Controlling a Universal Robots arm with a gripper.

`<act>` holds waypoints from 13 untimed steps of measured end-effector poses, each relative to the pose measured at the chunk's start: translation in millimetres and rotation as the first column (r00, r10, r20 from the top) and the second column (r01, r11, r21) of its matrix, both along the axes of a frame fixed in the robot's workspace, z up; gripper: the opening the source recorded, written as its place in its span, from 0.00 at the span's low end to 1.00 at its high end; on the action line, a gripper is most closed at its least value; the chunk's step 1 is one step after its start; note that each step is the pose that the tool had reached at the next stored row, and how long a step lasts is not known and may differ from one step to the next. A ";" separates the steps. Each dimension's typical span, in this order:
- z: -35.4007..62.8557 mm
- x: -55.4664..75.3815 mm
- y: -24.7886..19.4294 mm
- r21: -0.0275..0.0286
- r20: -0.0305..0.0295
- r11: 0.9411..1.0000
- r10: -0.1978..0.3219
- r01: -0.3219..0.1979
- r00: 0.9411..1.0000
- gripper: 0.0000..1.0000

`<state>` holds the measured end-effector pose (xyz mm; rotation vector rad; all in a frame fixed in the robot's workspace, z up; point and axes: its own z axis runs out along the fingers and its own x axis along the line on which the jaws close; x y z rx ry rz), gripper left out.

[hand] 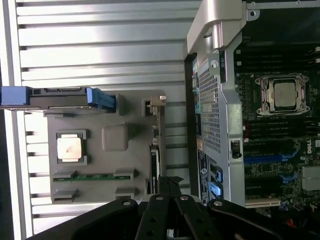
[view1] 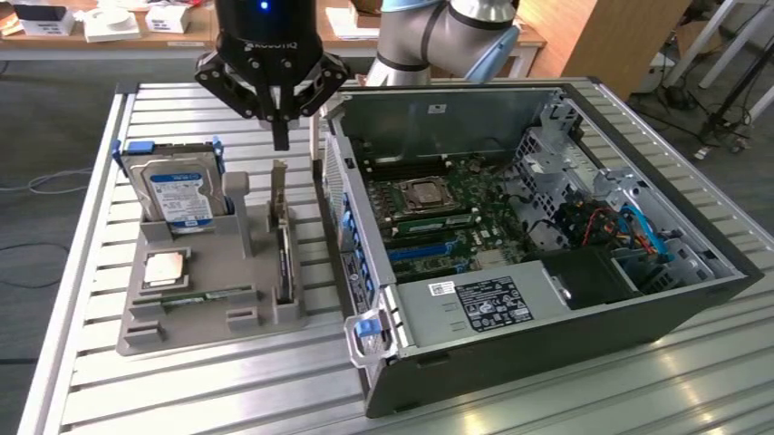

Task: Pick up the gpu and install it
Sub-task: 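Reach for the gpu, then pick up the gpu and move the gpu toward the slot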

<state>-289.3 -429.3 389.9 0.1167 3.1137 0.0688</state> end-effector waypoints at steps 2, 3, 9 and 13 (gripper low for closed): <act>0.0 -0.1 -3.1 0.000 0.000 1.000 0.000 0.000 1.000 0.11; 0.0 -0.1 -3.7 0.000 0.000 1.000 0.000 0.000 1.000 0.11; 0.0 -0.1 -3.8 0.000 0.000 1.000 0.000 0.000 1.000 0.11; 0.0 -0.2 -3.8 0.000 0.000 1.000 0.000 0.000 1.000 0.11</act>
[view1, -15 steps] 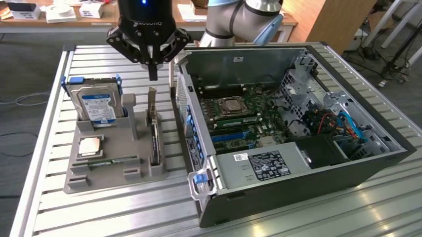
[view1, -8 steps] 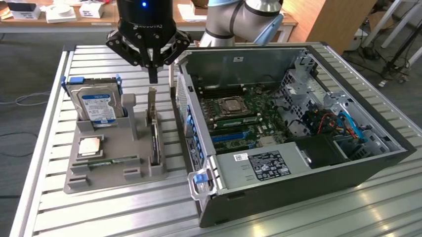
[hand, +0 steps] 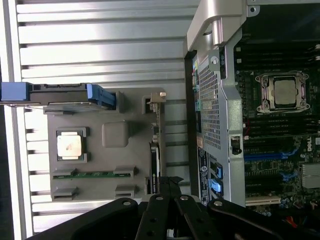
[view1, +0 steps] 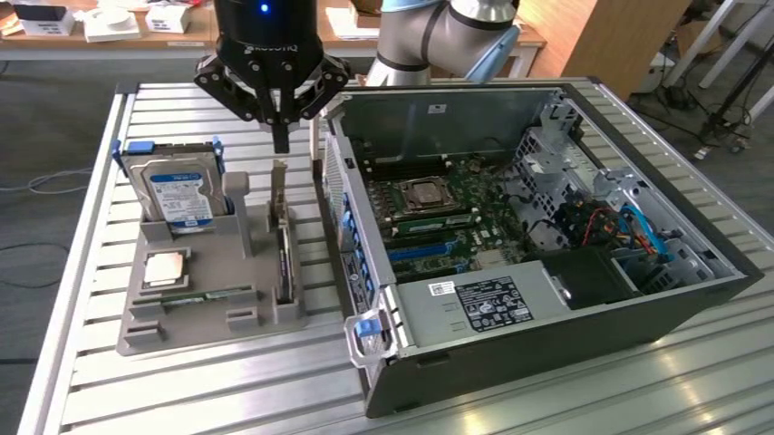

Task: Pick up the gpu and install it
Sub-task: 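Pick up the gpu and move the gpu toward the slot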

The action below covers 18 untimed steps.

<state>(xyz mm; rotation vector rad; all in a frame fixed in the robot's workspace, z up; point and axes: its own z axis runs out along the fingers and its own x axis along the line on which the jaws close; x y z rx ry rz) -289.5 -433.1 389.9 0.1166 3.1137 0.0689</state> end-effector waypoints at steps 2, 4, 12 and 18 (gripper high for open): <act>0.0 0.0 0.0 0.000 0.000 1.000 0.000 0.000 1.000 0.11; 0.0 0.0 0.0 0.000 0.000 1.000 0.000 0.000 1.000 0.11; 0.0 0.0 0.0 0.000 0.000 1.000 0.000 0.000 1.000 0.29; -6.4 -0.1 -0.1 0.000 0.000 1.000 0.000 0.000 1.000 0.36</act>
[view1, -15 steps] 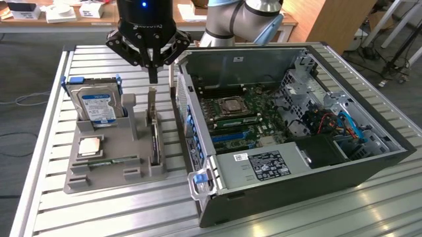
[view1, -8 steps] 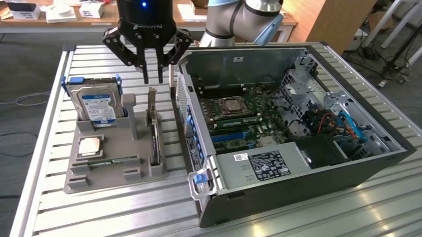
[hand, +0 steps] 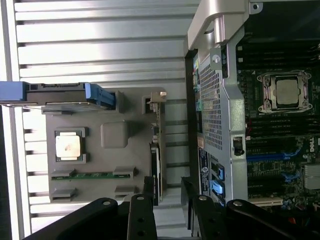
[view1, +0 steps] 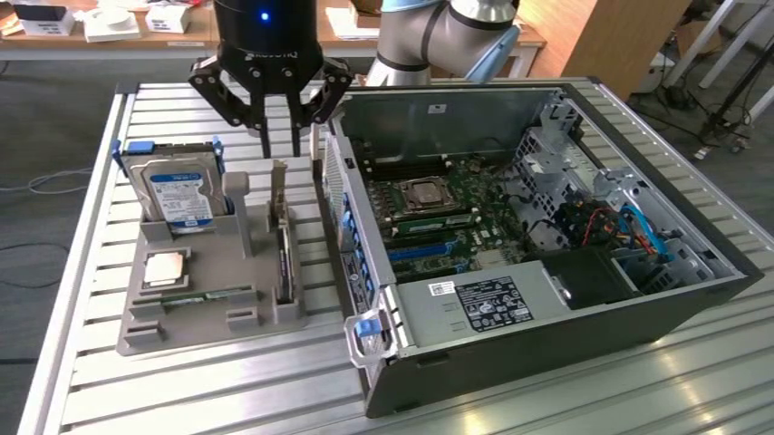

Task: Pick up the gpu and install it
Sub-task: 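Pick up the gpu and move the gpu toward the slot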

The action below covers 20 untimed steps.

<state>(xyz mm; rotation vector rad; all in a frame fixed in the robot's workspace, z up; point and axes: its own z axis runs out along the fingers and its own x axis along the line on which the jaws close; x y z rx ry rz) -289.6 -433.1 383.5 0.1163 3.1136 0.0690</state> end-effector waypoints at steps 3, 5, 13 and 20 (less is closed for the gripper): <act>-5.5 -0.2 0.1 0.000 0.000 1.000 0.000 0.000 1.000 0.36; -9.2 -0.3 0.0 0.000 0.000 1.000 0.000 0.000 1.000 0.36; -23.6 -1.1 0.0 0.000 0.000 1.000 0.000 0.000 1.000 0.36; -36.3 -1.8 0.0 0.000 0.000 1.000 0.000 0.000 1.000 0.36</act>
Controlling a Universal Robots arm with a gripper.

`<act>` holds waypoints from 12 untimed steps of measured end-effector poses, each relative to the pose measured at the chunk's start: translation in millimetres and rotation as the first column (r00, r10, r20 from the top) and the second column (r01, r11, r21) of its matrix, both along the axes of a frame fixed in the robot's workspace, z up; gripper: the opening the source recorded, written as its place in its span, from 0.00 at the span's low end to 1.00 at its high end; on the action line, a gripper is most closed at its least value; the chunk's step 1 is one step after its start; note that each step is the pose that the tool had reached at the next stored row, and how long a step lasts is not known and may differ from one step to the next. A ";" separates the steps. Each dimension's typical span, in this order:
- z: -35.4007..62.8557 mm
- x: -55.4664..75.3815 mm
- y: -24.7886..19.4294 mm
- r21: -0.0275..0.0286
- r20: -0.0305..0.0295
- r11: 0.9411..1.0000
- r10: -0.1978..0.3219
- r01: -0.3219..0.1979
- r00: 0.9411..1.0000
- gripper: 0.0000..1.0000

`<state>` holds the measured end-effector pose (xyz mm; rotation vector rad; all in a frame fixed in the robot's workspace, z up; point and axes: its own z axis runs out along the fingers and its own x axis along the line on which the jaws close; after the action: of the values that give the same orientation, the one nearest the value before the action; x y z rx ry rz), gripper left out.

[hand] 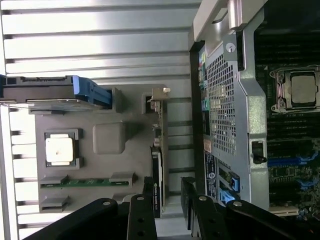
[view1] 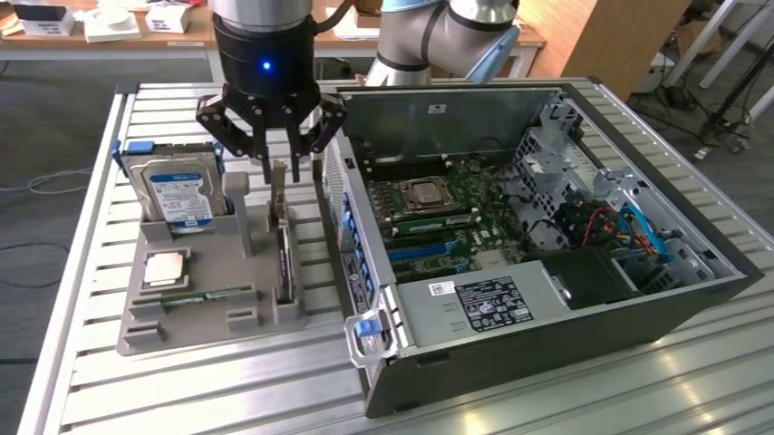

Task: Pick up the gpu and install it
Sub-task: 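Pick up the gpu and move the gpu toward the slot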

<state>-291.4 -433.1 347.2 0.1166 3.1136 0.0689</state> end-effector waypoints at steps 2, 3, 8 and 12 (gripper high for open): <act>-3.7 -0.1 0.0 0.000 0.000 1.000 0.000 0.000 1.000 0.36; -5.5 -0.2 0.0 0.000 0.000 1.000 0.000 0.000 1.000 0.36; -14.7 -0.5 0.0 0.000 0.000 1.000 0.000 0.000 1.000 0.36; -21.3 -0.6 0.0 0.000 0.000 1.000 0.000 0.000 1.000 0.36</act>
<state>-292.0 -433.1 325.8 0.1166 3.1136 0.0689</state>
